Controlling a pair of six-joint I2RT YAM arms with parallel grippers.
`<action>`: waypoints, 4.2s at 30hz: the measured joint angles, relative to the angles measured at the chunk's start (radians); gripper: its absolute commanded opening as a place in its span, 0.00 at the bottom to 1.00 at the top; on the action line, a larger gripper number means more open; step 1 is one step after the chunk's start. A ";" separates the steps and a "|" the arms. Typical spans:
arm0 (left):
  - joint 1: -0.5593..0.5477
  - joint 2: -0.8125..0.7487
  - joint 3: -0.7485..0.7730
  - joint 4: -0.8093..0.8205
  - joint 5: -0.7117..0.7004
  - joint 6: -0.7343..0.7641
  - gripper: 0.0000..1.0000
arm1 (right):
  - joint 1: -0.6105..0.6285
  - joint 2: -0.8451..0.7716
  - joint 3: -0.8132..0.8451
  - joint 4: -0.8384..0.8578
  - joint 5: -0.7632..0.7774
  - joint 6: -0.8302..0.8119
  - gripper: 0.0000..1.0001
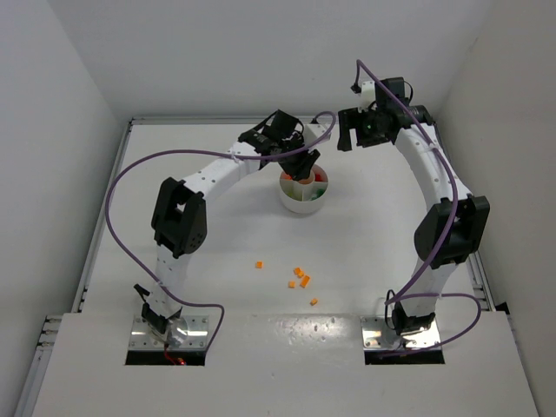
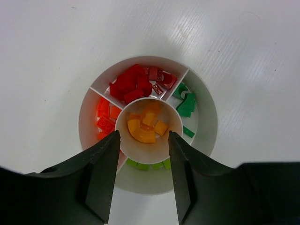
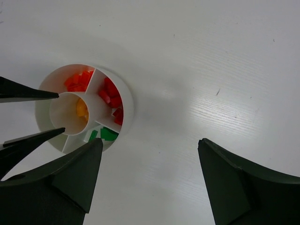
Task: Sort the legos into containers by color
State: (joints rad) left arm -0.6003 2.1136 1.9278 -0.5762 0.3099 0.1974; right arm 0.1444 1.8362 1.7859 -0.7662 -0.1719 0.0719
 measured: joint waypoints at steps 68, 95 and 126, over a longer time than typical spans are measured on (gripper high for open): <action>0.805 -0.715 -0.512 -0.106 0.069 -0.335 0.99 | 0.932 0.303 -0.289 0.154 0.188 -0.160 0.17; 0.516 -0.671 -0.554 -0.027 -0.034 -0.286 0.99 | 0.567 0.007 -0.114 0.225 0.276 -0.127 0.00; 0.388 -0.555 -0.472 -0.021 -0.048 -0.245 0.99 | 0.342 0.147 -0.038 0.102 0.163 -0.045 0.22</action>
State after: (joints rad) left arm -0.2123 1.5581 1.4559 -0.5976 0.2619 -0.0479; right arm 0.4862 1.9835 1.7477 -0.6643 -0.0086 0.0265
